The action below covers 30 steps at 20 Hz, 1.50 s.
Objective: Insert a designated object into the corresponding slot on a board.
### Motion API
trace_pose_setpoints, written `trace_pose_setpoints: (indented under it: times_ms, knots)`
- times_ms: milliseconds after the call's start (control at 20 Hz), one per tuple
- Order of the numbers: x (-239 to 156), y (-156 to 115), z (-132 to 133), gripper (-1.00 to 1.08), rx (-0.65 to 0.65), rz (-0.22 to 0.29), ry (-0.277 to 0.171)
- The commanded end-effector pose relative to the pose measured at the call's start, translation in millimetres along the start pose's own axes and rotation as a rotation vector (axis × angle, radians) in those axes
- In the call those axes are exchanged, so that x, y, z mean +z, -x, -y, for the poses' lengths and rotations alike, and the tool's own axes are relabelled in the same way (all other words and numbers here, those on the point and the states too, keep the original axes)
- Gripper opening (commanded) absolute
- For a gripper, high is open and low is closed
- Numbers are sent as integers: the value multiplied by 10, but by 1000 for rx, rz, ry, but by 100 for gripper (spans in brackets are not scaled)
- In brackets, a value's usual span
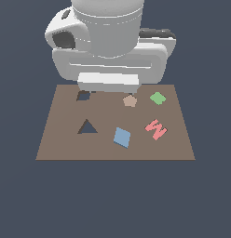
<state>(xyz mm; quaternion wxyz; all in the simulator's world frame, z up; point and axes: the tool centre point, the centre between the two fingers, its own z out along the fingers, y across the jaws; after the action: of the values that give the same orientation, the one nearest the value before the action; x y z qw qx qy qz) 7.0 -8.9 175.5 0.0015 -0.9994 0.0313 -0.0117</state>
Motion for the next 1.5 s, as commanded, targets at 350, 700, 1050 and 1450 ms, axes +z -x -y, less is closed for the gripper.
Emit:
trace_pose_setpoints:
  times_ms: [350,700,1050,1450]
  knots:
    - [104,-52,34,100,14,2,1]
    - [408,-207,126,100,56,7,2]
    - [850,-445,246,100,117,15,5]
    - [1184,-641,324,100,164,21,6]
